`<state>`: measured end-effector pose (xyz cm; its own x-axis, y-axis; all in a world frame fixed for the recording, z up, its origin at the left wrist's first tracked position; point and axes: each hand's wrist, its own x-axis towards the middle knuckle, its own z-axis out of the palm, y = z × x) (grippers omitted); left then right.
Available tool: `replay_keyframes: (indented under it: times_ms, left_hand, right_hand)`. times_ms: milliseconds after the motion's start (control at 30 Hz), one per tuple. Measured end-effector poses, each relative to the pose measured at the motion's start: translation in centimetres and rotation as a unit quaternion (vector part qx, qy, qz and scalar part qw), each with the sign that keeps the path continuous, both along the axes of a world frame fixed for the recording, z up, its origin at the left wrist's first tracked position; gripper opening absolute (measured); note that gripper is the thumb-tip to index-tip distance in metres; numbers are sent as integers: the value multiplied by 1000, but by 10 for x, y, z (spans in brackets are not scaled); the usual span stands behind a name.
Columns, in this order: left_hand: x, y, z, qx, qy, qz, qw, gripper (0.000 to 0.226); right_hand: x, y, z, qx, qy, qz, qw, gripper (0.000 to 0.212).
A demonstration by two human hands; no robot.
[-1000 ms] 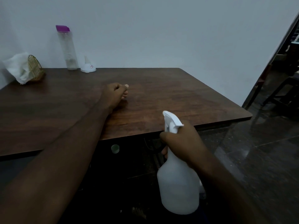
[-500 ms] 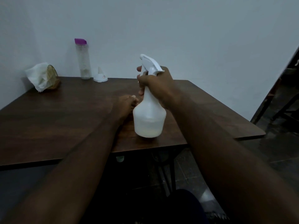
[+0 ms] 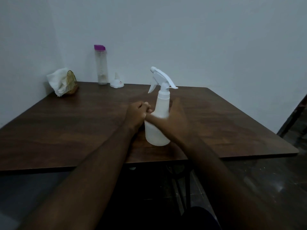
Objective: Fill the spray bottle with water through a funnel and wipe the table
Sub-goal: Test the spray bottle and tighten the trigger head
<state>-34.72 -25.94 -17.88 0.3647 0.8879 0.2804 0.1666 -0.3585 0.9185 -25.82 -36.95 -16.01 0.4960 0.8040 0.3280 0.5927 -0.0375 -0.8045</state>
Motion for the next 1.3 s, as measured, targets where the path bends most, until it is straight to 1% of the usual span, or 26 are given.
replay_keyframes:
  times_ms: [67, 100, 133, 200, 267, 367, 433, 500, 567, 633, 700, 733, 767, 833, 933, 1033, 1100, 1300]
  left_hand:
    - [1, 8, -5, 23, 33, 47, 998, 20]
    - [0, 13, -8, 29, 54, 66, 996, 21]
    - [-2, 18, -10, 38, 80, 73, 993, 19]
    - [-12, 30, -14, 52, 145, 63, 986, 13]
    - [-26, 46, -16, 53, 184, 57, 980, 9]
    - [-41, 66, -18, 24, 193, 58, 979, 15]
    - [-42, 79, -20, 37, 206, 67, 976, 17]
    - [-40, 91, -21, 67, 217, 79, 971, 12]
    - [-37, 105, -21, 74, 239, 76, 965, 13]
    - [-33, 116, -20, 83, 300, 44, 949, 23]
    - [-26, 128, -18, 124, 387, 25, 913, 32]
    - [-24, 133, -18, 140, 411, 24, 900, 37]
    - [-21, 140, -18, 151, 416, 25, 896, 41]
    - [-19, 153, -19, 142, 387, 21, 911, 47]
    - [-16, 171, -22, 91, 292, 2, 952, 47]
    - [-16, 178, -27, 67, 220, -23, 973, 44]
    - [-17, 181, -29, 67, 181, -27, 981, 43]
    - [-17, 182, -33, 69, 150, -34, 986, 39]
  right_hand:
    - [-4, -10, -22, -64, -104, -31, 992, 99]
    - [-3, -9, -27, -91, -144, -41, 984, 107]
    - [-1, -3, -29, -103, -156, -47, 981, 110]
    - [4, 13, -25, -109, -157, -40, 981, 109]
    - [7, 31, -23, -94, -153, -9, 984, 103]
    - [13, 64, -15, -84, -80, 37, 993, 92]
    - [17, 92, -10, -94, -71, 53, 992, 89]
    - [24, 127, -12, -91, -66, 63, 992, 89]
    - [32, 165, -16, -79, -62, 58, 993, 91]
    - [44, 200, -19, -80, -73, 54, 993, 88]
    - [55, 233, -20, -88, -94, 64, 990, 83]
    - [61, 250, -19, -88, -95, 70, 989, 81]
    - [67, 265, -19, -85, -90, 74, 990, 82]
    - [76, 295, -18, -96, -74, 71, 990, 85]
    - [85, 338, -17, -109, -71, 53, 990, 88]
    - [92, 370, -18, -101, -62, 42, 992, 88]
    - [96, 385, -18, -104, -59, 36, 992, 88]
    - [117, 400, -19, -126, -77, 35, 988, 87]
